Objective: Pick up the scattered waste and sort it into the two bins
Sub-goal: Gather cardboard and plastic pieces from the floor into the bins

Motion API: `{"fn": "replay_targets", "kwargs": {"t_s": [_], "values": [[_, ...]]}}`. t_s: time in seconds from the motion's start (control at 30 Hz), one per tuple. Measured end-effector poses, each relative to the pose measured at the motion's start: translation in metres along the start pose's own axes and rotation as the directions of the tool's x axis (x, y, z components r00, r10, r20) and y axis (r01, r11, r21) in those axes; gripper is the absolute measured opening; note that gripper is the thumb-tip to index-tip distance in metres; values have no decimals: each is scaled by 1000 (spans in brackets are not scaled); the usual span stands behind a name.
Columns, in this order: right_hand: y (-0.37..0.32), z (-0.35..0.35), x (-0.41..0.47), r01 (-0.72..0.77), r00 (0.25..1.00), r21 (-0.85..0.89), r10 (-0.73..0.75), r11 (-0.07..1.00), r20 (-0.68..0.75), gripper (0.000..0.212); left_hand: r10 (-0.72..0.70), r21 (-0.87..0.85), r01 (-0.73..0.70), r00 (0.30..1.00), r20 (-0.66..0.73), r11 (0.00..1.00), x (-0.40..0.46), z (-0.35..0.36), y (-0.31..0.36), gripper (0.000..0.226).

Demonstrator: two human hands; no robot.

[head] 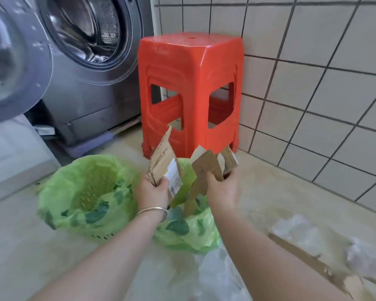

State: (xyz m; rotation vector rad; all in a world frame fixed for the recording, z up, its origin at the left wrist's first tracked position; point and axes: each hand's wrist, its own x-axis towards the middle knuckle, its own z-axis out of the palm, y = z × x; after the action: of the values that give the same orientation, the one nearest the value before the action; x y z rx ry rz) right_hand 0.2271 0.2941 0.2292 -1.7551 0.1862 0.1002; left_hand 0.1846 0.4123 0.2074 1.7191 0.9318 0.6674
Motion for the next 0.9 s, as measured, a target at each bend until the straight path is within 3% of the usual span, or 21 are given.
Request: {"fn": "replay_targets", "kwargs": {"t_s": [0.1,0.2,0.27,0.4,0.53,0.67,0.77,0.9], "values": [[28,18,5,-30,999,-87,32,996,24,21,-87,78,82,994,67,994,9,14,-19,21],[48,31,7,-25,999,-177,33,984,40,18,-187,215,156,973,134,964,19,25,-33,10],[51,39,8,-6,996,-217,24,976,82,20,-233,306,174,958,168,936,23,30,-38,25],[50,47,6,39,982,-268,12,963,187,46,-270,362,178,937,222,915,22,39,-38,50],[48,20,-8,78,985,-256,-36,964,167,35,-136,348,85,983,126,934,10,38,-27,50],[61,-53,-35,72,987,-219,-38,973,156,20,181,282,-191,982,62,940,-28,37,-8,40],[78,-141,-53,1,1000,-210,5,978,30,19,303,195,-335,936,176,922,-75,46,9,35],[83,-279,-79,-158,965,-151,120,976,-235,17,267,110,-334,879,395,936,-171,86,38,27]]}}
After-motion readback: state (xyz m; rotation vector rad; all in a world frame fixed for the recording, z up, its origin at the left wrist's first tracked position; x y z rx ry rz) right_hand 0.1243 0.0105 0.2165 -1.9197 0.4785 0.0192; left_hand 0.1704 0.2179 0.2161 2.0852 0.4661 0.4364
